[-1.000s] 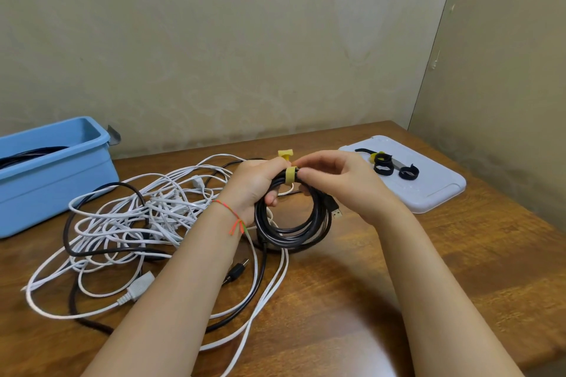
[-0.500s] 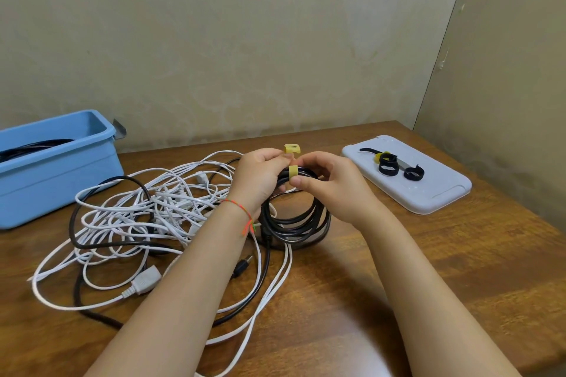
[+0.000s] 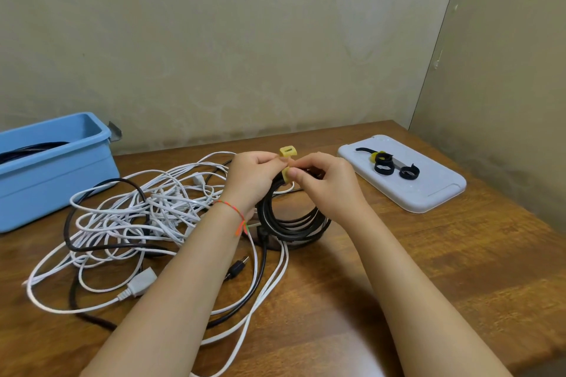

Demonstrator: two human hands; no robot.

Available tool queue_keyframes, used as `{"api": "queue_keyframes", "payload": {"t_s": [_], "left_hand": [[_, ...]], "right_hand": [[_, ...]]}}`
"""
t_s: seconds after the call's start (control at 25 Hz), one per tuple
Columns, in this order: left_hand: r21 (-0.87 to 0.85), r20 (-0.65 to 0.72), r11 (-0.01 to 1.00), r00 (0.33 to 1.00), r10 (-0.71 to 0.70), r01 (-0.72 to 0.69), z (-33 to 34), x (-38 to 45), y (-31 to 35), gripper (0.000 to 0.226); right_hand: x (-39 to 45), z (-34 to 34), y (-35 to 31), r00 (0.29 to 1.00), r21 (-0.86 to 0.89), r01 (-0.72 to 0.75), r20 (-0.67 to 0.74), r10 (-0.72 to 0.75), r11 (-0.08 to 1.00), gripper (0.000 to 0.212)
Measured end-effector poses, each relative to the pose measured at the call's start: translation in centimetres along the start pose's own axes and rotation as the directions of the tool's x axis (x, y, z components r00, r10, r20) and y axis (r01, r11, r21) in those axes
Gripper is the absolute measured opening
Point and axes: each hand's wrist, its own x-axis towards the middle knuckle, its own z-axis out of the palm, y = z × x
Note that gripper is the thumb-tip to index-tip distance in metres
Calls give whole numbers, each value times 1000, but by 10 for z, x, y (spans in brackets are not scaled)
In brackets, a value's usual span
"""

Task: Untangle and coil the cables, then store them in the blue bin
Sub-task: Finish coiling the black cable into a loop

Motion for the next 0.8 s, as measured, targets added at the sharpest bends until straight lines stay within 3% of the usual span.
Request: {"api": "queue_keyframes", "payload": {"t_s": [0.16,0.44,0.64,0.8], "left_hand": [[-21,12,999,999,38,-37,-1,1,1,8],[-15,41,997,997,70,-69,-1,1,2,12],[-97,115,994,991,67,-56,-3,0,4,21],[-36,118,998,991,54,-50,-5,-2,7,26]], "right_hand": [[-1,-2,-1,992,199,-121,-5,125,972,5],[-2,-2,-3,981,325,-168,-43,192,931,14],[-1,-5,-1,957,479,-268,34,287,836,16],[-1,-8,0,954,523,-289,86,288,802,10]]}}
